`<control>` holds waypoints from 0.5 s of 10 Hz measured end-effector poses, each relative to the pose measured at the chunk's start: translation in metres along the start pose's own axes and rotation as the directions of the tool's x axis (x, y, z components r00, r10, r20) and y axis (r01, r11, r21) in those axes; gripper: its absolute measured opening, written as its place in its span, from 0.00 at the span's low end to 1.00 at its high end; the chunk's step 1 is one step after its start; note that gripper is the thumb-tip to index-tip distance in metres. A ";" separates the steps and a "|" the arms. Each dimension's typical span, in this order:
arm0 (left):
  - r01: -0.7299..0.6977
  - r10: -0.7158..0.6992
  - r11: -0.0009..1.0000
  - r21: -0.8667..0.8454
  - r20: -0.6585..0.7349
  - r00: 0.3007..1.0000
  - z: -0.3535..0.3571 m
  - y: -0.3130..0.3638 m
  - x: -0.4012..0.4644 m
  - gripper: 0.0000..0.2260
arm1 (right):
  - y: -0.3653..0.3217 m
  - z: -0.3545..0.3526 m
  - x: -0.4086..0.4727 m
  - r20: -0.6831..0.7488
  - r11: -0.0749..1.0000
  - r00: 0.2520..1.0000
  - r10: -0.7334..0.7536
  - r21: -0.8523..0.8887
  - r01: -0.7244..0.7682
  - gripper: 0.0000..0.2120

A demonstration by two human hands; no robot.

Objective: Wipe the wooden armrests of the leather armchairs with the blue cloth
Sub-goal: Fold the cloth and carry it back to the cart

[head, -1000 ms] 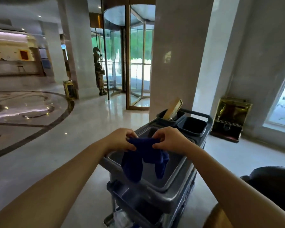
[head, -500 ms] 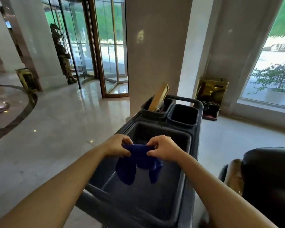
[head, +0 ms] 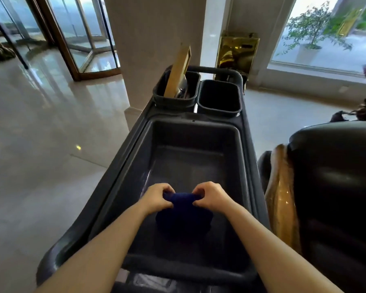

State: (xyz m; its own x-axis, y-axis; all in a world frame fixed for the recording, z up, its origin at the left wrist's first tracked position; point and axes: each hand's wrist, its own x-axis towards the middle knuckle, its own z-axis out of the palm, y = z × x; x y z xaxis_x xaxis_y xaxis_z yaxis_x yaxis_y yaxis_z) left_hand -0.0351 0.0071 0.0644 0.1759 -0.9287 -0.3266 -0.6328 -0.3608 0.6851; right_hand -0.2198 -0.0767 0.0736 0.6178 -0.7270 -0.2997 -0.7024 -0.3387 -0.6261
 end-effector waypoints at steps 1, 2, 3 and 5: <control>0.012 -0.012 1.000 0.002 0.054 0.998 0.010 -0.016 0.016 0.12 | 0.010 0.017 0.008 0.014 0.997 0.997 0.076 -0.004 -0.076 0.12; 0.066 -0.065 0.998 -0.023 0.062 0.996 0.023 -0.025 0.022 0.12 | 0.021 0.028 0.011 0.016 0.990 0.990 0.141 -0.012 -0.141 0.10; 0.105 -0.096 0.993 -0.055 0.145 0.985 0.029 -0.036 0.026 0.12 | 0.024 0.038 0.013 0.040 0.982 0.981 0.188 -0.001 -0.188 0.11; 0.102 -0.092 0.994 -0.045 0.186 0.978 0.011 -0.030 0.036 0.15 | 0.019 0.030 0.016 -0.017 0.975 0.974 0.224 -0.004 -0.224 0.15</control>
